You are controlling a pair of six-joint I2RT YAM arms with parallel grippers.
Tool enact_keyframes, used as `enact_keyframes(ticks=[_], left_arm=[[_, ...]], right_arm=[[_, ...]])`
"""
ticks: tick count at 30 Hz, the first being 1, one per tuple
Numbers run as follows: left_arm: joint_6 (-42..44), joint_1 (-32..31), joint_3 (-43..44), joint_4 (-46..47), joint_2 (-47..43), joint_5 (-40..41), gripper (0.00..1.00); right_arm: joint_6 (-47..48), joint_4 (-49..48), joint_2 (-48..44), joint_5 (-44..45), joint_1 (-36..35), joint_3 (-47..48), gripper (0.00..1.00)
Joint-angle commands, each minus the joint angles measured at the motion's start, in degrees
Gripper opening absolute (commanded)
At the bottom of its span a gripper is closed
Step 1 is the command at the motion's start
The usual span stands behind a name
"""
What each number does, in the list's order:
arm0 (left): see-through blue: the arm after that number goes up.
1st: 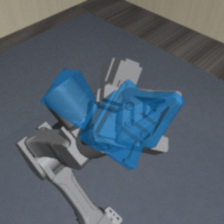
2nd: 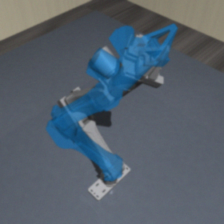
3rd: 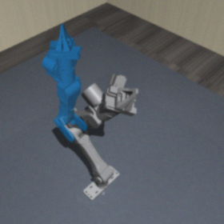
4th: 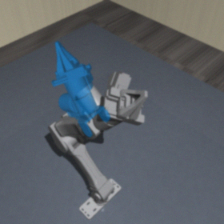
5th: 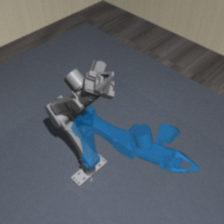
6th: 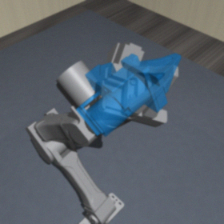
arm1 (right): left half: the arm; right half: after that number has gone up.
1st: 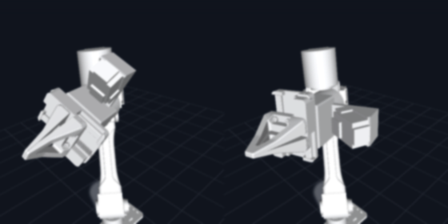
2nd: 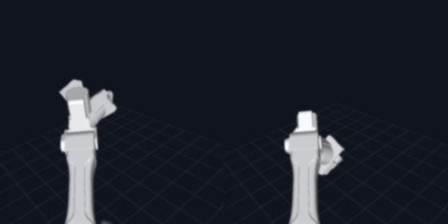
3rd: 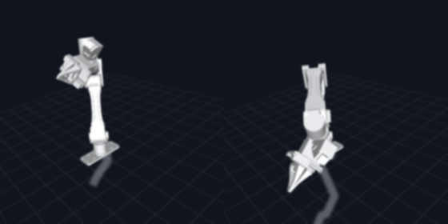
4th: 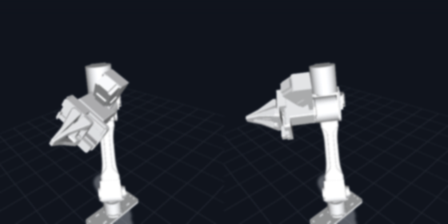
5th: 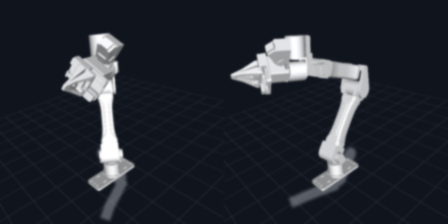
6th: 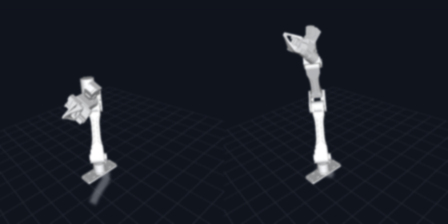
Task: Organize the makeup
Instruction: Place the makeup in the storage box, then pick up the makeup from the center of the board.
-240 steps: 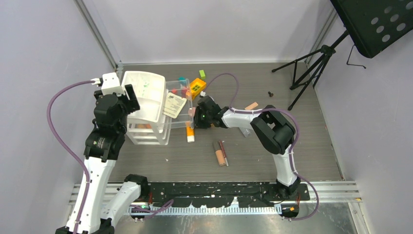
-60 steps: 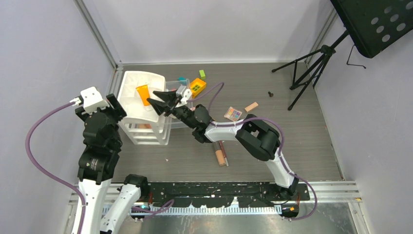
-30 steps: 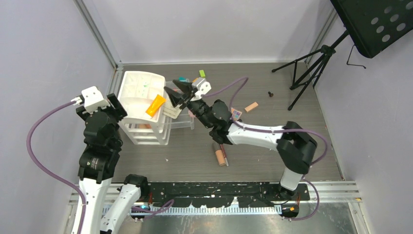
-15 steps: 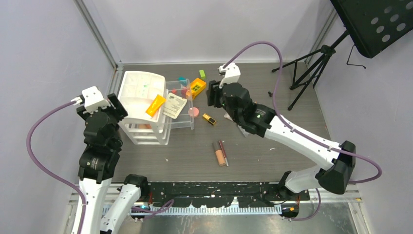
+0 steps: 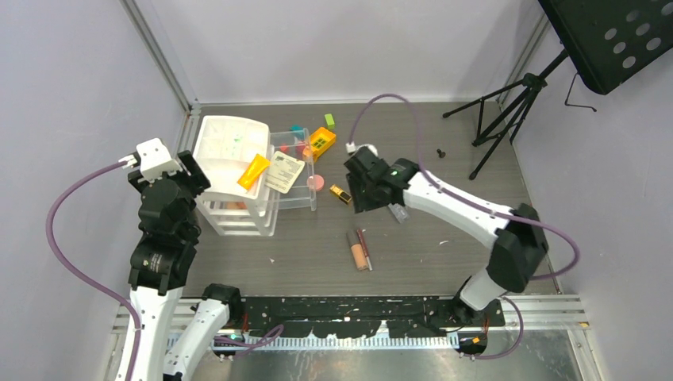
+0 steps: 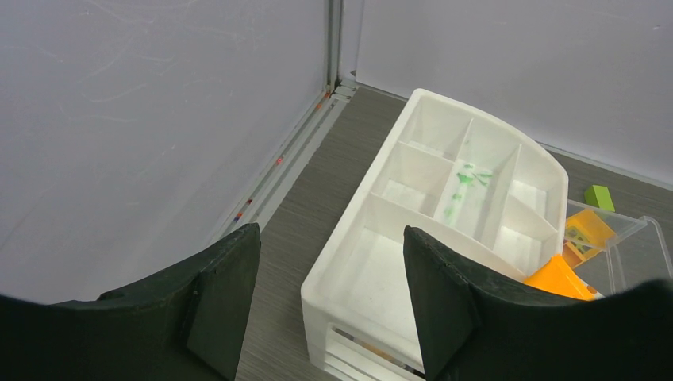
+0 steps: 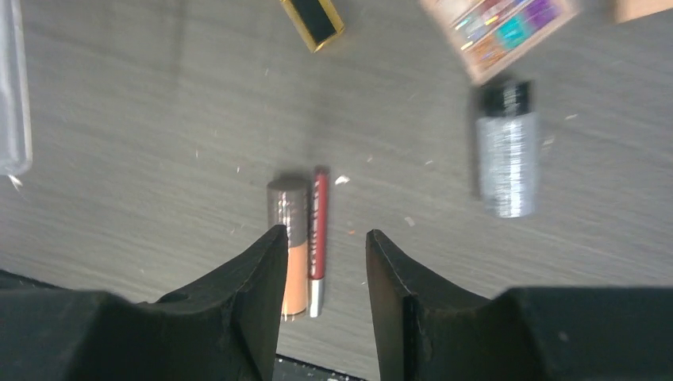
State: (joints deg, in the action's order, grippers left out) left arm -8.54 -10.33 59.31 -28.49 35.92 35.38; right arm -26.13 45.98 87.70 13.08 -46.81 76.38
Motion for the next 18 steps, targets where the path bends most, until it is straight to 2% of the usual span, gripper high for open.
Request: enact_keyframes(ticks=[1,18], left_arm=[[-0.3,0.3,0.2,2.6,0.0,-0.4,0.68],[-0.3,0.1,0.2,2.7,0.1,-0.8,0.68]], right_arm=[[-2.4,2.0,4.7,-6.3,-3.2,1.0,0.46],[-2.9,-1.9,15.8,-10.0,-4.4,-0.6,0.42]])
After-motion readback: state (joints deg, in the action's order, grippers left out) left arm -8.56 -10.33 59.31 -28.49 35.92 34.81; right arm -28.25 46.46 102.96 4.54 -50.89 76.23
